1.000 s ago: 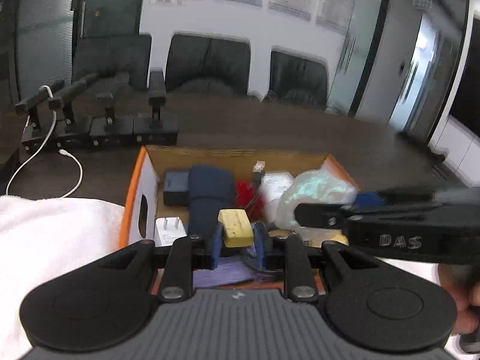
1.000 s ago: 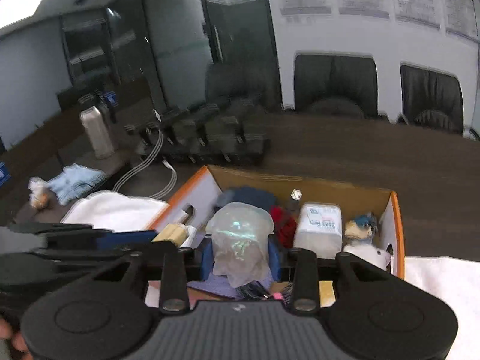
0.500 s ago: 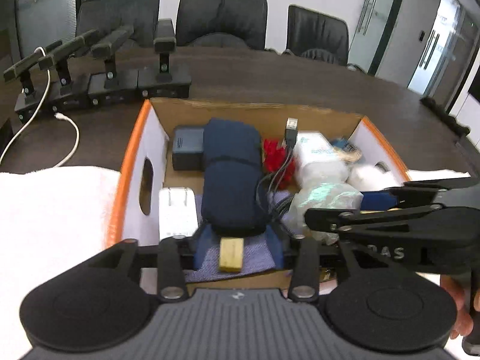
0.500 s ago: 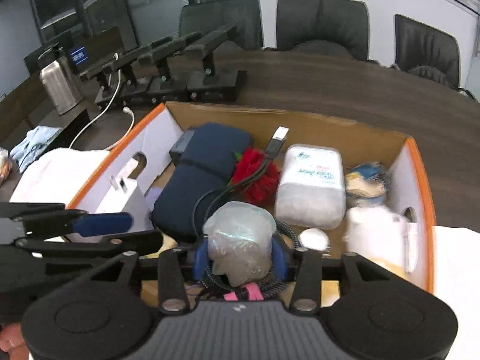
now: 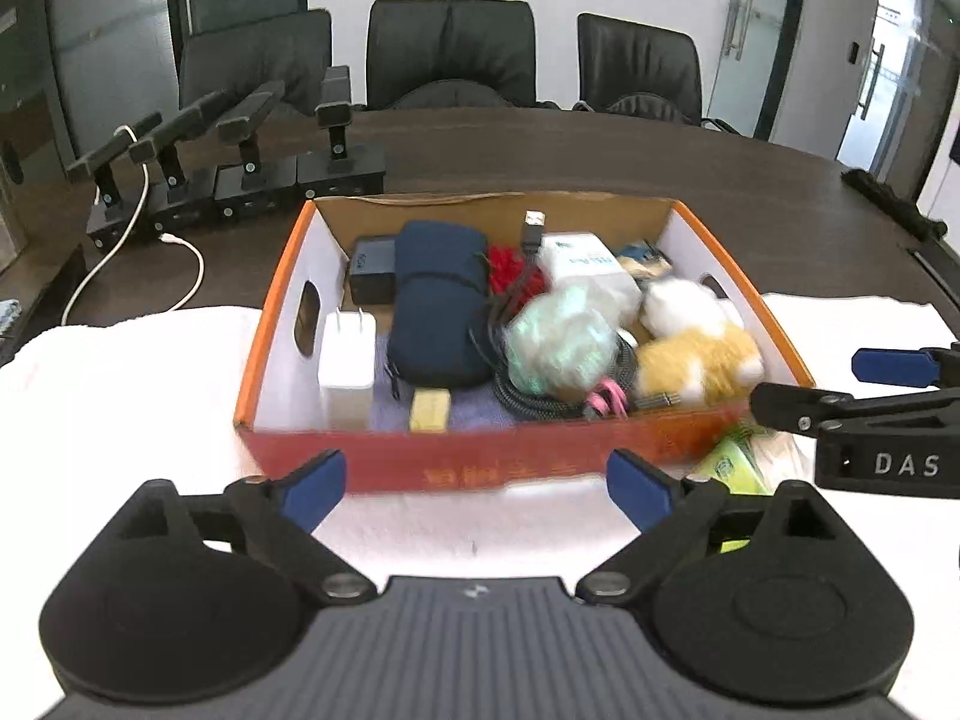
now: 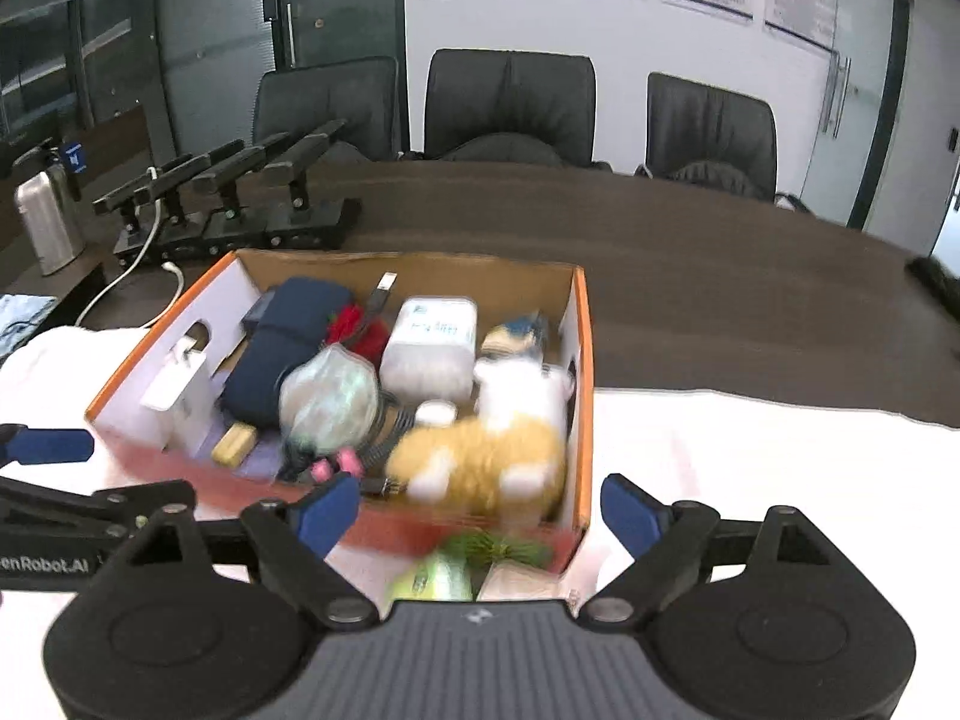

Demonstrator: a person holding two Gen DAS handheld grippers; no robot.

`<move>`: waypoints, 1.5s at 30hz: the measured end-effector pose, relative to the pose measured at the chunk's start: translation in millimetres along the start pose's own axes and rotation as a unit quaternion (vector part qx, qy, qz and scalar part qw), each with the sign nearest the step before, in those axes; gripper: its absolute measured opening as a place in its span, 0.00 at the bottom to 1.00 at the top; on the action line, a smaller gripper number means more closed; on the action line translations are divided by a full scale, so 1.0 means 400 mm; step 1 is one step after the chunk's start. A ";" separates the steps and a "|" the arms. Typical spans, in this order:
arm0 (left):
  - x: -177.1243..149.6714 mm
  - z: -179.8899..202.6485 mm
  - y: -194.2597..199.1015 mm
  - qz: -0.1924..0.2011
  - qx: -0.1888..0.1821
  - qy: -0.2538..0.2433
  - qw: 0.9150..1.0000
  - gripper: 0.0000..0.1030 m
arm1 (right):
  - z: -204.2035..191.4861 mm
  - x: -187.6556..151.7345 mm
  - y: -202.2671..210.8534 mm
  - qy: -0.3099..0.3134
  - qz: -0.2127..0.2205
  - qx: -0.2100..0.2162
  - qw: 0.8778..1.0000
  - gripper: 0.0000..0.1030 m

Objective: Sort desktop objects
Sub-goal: 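Move both tools back over the table toward the green box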

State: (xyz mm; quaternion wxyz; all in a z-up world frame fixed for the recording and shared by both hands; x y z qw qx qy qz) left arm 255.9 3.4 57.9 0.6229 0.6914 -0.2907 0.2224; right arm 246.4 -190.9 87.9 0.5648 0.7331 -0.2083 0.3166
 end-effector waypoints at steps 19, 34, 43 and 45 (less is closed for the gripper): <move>-0.374 0.033 0.232 0.072 0.004 0.040 0.997 1.00 | -0.037 -0.403 0.227 0.024 0.054 0.016 0.998 0.92; -0.662 0.064 0.297 0.078 0.030 0.056 0.995 1.00 | -0.009 -0.693 0.360 0.017 0.105 -0.011 0.994 0.92; -0.579 0.097 0.350 0.114 0.011 0.042 0.993 1.00 | 0.006 -0.662 0.382 0.035 0.111 0.028 0.993 0.90; -0.506 0.123 0.353 0.132 0.008 0.017 0.991 1.00 | 0.027 -0.611 0.382 0.056 0.105 0.032 0.992 0.86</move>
Point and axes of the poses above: each gripper's, at about its wrist camera, not at the fingertips, and y roughly against the way its jaws point, z to its right, x to its top, the point moved 5 cm from there along -y, roughly the way its jaws point, and after that the axes turned 12 degrees about x, right-handed, at the moved point
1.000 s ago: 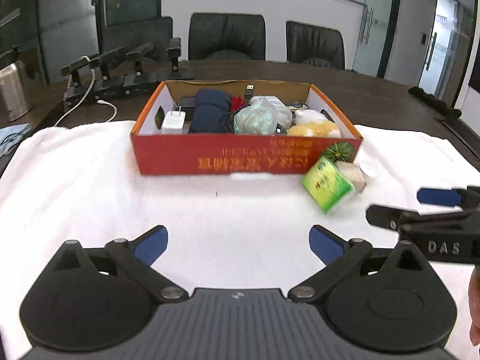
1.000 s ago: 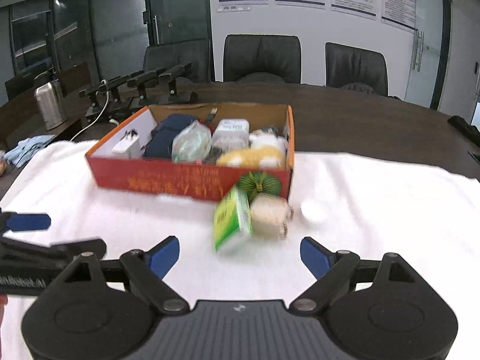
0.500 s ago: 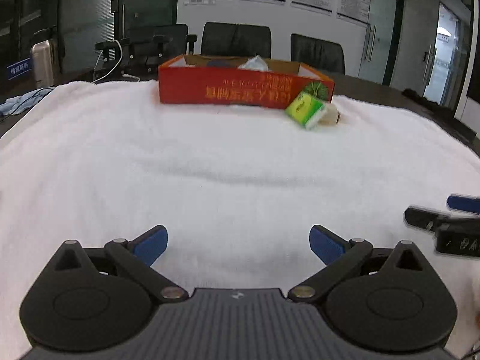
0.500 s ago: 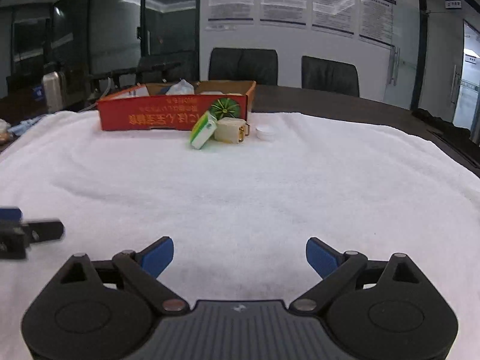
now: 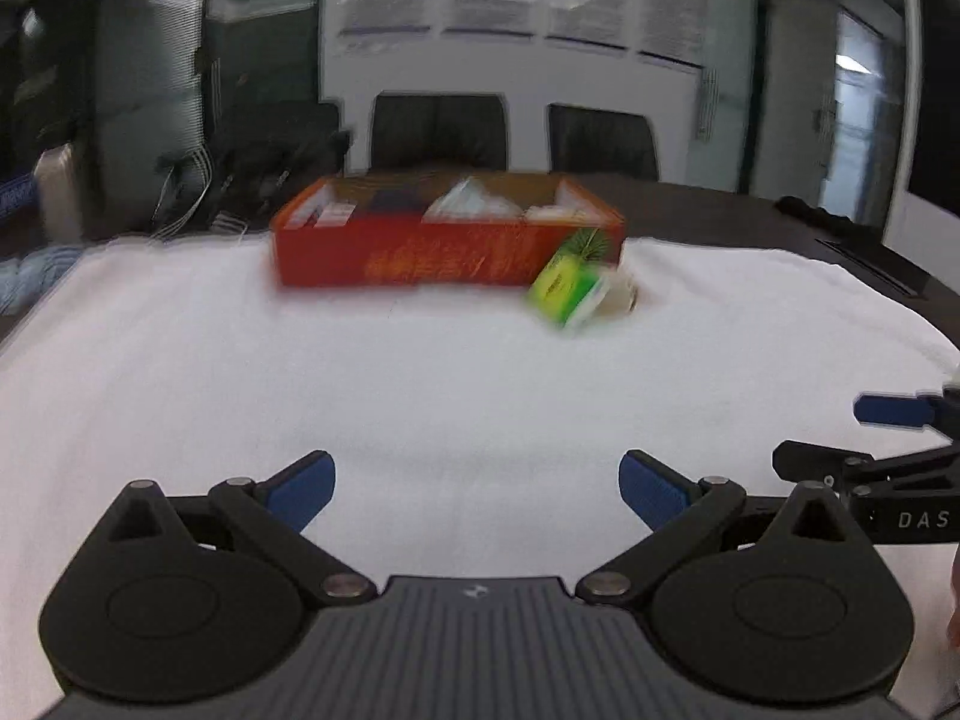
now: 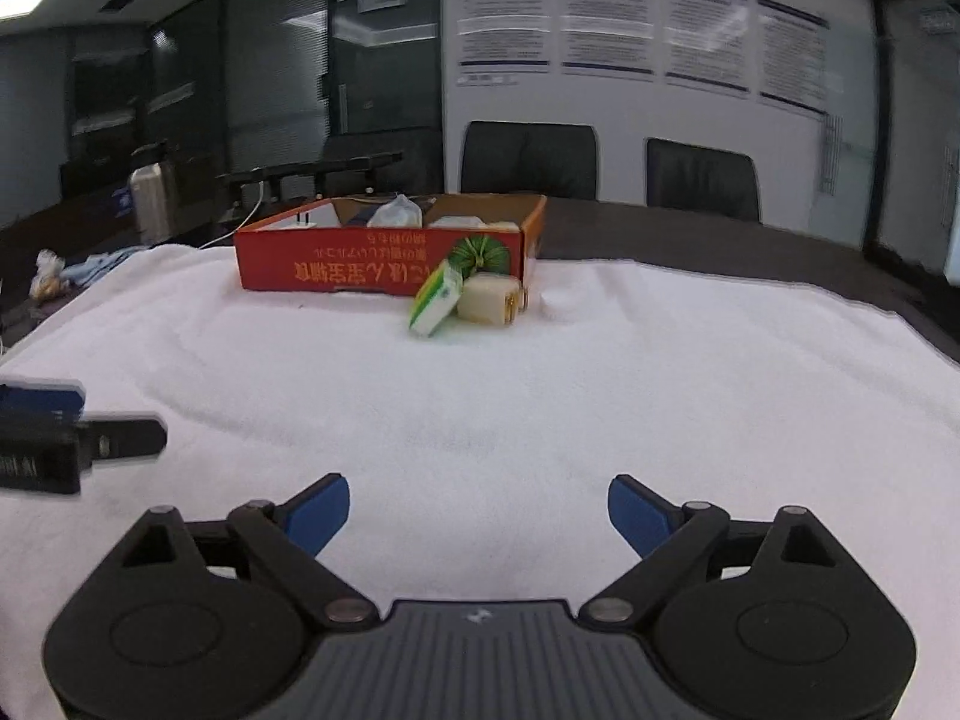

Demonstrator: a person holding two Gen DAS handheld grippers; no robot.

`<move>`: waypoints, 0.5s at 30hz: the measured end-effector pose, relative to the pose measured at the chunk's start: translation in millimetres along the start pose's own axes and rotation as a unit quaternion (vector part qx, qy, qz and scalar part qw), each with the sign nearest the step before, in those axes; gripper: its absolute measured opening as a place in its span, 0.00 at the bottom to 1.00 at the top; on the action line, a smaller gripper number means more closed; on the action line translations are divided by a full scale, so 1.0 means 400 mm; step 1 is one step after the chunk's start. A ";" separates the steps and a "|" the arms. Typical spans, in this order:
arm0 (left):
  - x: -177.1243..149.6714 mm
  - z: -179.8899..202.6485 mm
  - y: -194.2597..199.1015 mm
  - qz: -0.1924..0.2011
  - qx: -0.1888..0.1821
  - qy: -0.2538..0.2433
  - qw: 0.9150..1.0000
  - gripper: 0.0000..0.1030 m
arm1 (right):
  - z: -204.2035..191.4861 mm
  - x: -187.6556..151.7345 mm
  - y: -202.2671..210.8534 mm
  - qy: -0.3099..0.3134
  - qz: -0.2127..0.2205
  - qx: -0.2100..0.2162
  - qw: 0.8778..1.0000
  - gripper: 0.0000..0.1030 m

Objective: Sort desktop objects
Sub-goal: 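Grasp the green packet with the left tool while the right grasps the beige plug adapter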

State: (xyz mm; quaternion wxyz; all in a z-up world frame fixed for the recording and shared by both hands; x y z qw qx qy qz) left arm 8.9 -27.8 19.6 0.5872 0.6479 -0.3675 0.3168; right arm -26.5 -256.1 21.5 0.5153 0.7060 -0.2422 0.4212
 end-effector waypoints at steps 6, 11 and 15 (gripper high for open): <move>0.181 0.101 -0.172 0.014 -0.028 -0.026 0.999 1.00 | 0.126 0.179 -0.098 -0.006 0.007 0.010 1.000 0.82; 0.219 0.194 -0.354 -0.023 -0.035 -0.038 0.998 1.00 | 0.211 0.256 -0.201 -0.070 0.003 0.053 0.996 0.80; 0.219 0.227 -0.436 -0.030 -0.062 -0.037 0.997 0.84 | 0.251 0.282 -0.280 -0.121 -0.009 0.079 0.989 0.78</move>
Point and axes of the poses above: each gripper's, at about its wrist camera, not at the fingertips, and y roughly against the way its jaws point, z to its right, x to its top, the point moved 5 cm from there along -y, roughly the way its jaws point, and after that the axes turned 12 degrees about x, right-handed, at the moved point
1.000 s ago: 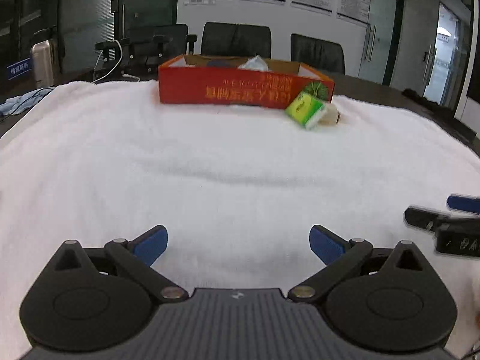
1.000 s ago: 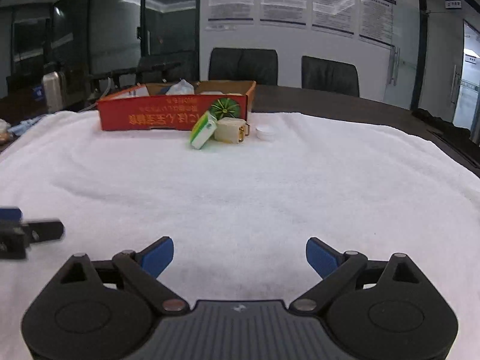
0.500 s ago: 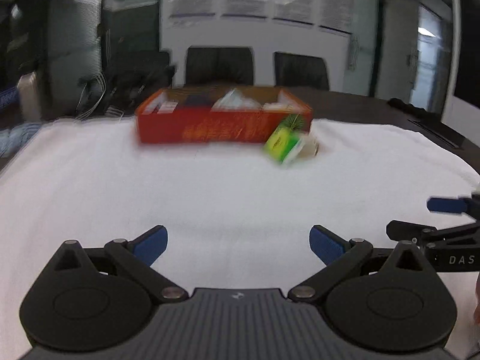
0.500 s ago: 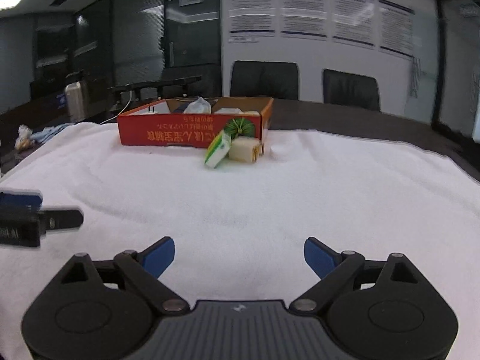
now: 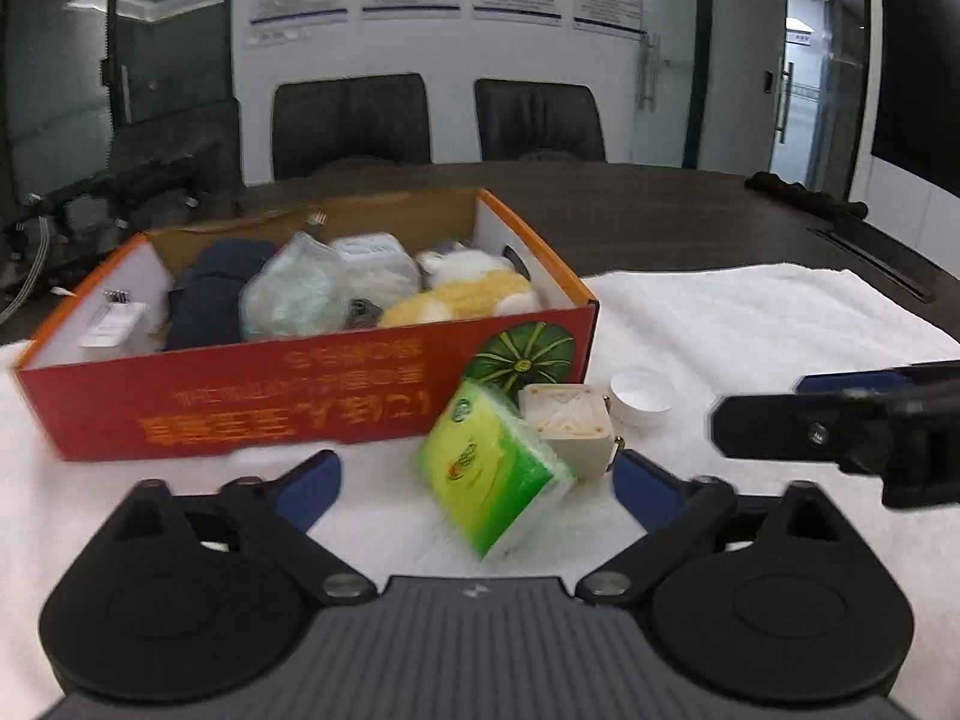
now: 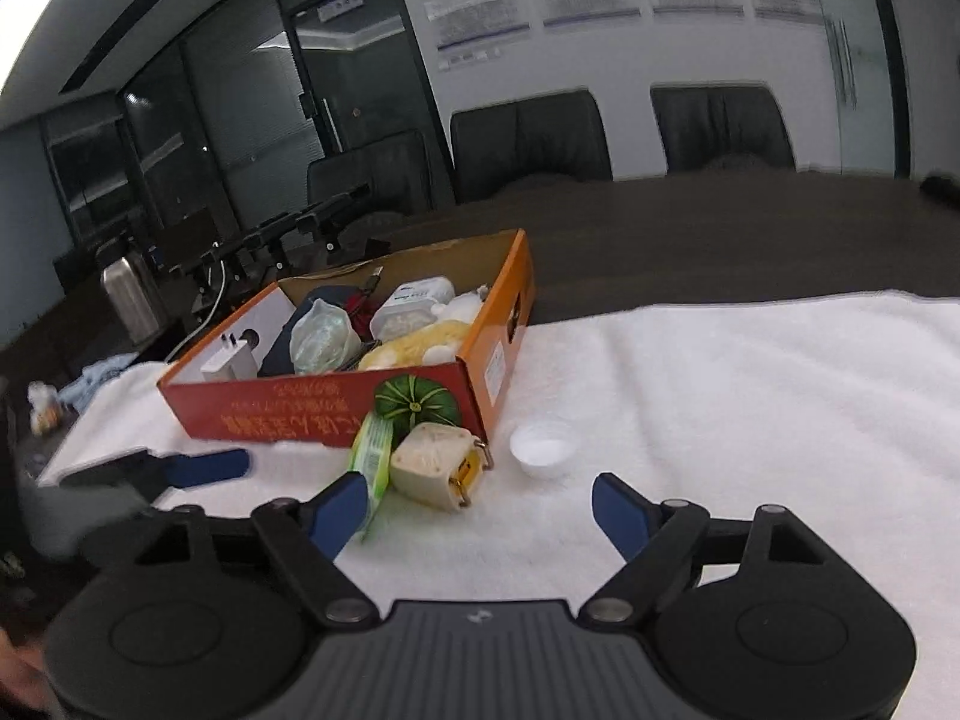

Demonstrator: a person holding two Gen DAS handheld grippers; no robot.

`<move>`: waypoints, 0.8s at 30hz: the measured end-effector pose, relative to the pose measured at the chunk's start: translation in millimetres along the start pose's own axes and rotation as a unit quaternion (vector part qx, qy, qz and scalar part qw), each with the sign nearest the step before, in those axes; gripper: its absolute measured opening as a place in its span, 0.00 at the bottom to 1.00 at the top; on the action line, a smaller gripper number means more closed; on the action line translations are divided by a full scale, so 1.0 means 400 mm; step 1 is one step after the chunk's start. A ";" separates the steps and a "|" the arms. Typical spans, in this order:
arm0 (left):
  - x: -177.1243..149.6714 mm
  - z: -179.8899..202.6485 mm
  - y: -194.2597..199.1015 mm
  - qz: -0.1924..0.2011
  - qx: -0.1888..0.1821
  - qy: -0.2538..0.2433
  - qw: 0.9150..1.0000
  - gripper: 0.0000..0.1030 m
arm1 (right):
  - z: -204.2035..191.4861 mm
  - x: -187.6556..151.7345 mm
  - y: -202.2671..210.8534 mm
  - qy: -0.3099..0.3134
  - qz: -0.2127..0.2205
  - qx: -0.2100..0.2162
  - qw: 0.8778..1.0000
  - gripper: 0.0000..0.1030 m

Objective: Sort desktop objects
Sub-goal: 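Grasp the green packet with the left tool while the right grasps the beige plug adapter, then carry the packet with the left tool while the right carries the adapter into the box, release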

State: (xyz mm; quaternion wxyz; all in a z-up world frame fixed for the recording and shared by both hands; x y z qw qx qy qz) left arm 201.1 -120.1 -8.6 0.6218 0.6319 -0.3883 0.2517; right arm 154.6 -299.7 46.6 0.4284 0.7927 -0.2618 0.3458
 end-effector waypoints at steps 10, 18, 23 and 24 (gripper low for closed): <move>-0.036 -0.118 -0.010 -0.023 -0.028 0.029 0.999 0.15 | -0.013 0.015 -0.189 -0.031 -0.047 0.007 0.998 0.77; -0.007 -0.165 0.030 -0.007 -0.043 0.038 0.998 0.14 | -0.066 0.014 -0.329 -0.022 -0.078 -0.059 0.995 0.59; -0.006 -0.180 0.094 0.003 -0.030 0.029 0.999 0.14 | -0.091 -0.002 -0.301 -0.026 -0.082 -0.041 0.995 0.58; -0.012 -0.186 0.122 0.012 -0.029 0.026 0.999 0.14 | -0.103 -0.009 -0.279 -0.019 -0.081 -0.035 0.996 0.58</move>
Point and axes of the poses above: each gripper's, at about its wrist camera, not at the fingertips, and y roughly against the way its jaws point, z to its right, x to its top, the point moved 5 cm from there along -y, roughly the way its jaws point, and after that the axes turned 12 degrees about x, right-handed, at the moved point
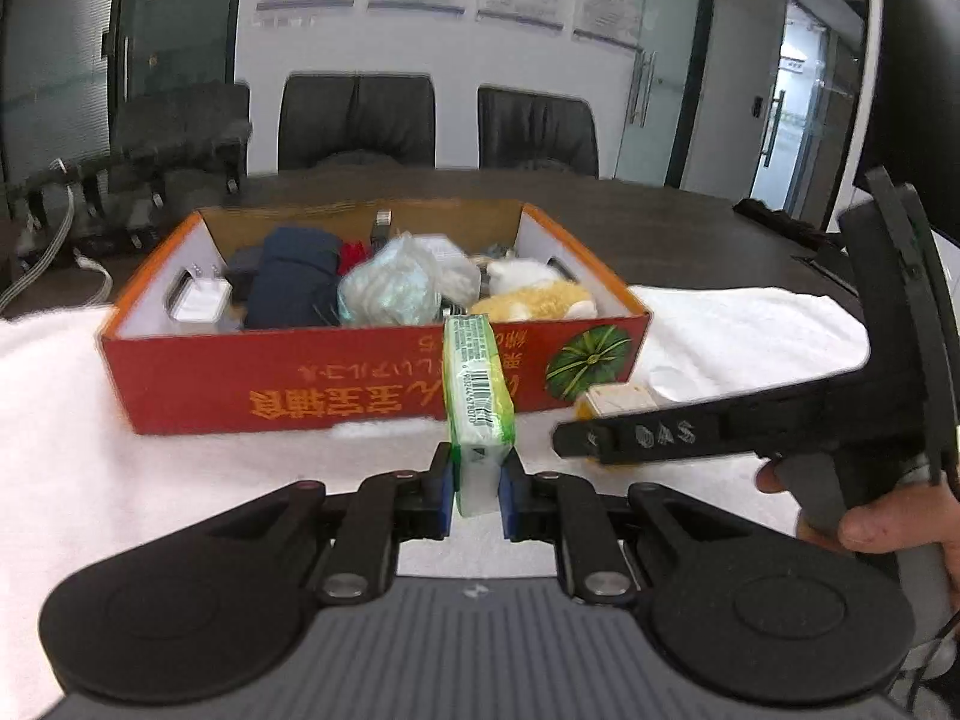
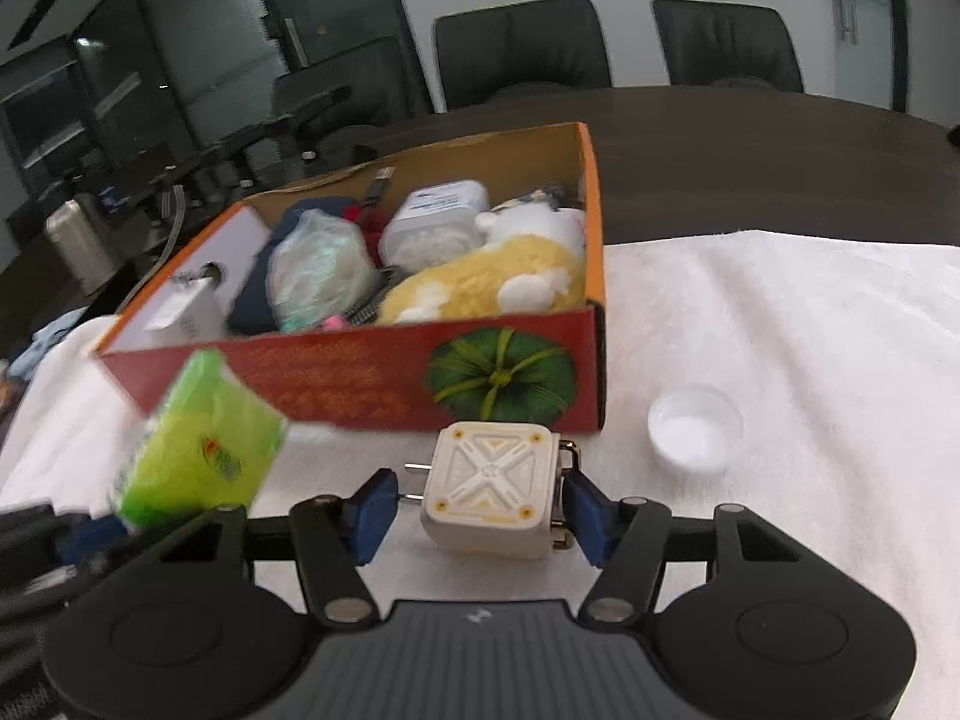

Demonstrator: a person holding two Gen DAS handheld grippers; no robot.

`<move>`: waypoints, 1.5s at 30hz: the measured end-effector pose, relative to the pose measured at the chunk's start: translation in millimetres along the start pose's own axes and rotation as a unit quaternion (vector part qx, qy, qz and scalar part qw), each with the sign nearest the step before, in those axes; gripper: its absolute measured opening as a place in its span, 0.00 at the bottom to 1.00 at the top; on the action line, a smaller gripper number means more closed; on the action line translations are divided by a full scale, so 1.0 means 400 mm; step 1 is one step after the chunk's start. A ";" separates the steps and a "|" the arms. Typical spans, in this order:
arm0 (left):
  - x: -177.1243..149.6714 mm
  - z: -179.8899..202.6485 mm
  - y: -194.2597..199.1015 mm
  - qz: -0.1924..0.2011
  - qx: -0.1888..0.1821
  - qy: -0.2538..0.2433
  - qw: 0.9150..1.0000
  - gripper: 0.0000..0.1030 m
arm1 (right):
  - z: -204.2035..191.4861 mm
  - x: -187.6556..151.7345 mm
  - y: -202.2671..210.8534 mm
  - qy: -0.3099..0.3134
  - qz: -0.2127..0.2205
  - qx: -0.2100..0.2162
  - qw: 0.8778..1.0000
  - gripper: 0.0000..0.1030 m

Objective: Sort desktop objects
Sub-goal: 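Carry the packet with the left tool while the right carries the adapter into the box, release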

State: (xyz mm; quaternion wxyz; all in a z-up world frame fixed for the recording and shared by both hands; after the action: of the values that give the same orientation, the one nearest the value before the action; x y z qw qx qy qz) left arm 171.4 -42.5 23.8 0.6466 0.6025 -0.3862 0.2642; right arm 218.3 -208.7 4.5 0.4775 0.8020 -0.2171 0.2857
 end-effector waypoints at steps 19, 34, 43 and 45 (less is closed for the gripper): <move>-0.341 -0.063 0.385 0.031 0.047 0.039 0.998 0.14 | -0.232 -0.427 0.349 0.119 0.076 0.056 0.988 0.58; 0.136 -0.185 0.437 0.158 0.049 -0.004 0.986 0.14 | -0.288 -0.060 0.521 0.226 0.194 0.059 0.953 0.58; 0.361 -0.234 -0.001 0.020 0.083 -0.014 0.996 0.15 | -0.215 0.320 0.260 0.133 0.096 0.084 0.983 0.58; 0.362 -0.261 -0.126 -0.008 0.147 -0.022 0.989 0.14 | -0.183 0.366 0.165 0.125 0.070 0.050 0.988 0.58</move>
State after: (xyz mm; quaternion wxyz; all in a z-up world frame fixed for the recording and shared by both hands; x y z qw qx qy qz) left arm 312.4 35.6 116.0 0.5441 0.6997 -0.3530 0.2996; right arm 267.6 -184.1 172.1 0.4392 0.7653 -0.1968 0.4273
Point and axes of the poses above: each gripper's, at about its wrist camera, not at the fingertips, and y roughly against the way its jaws point, z to its right, x to its top, the point moved 5 cm from there along -y, roughly the way its jaws point, and after that the axes turned 12 degrees about x, right-handed, at the moved point
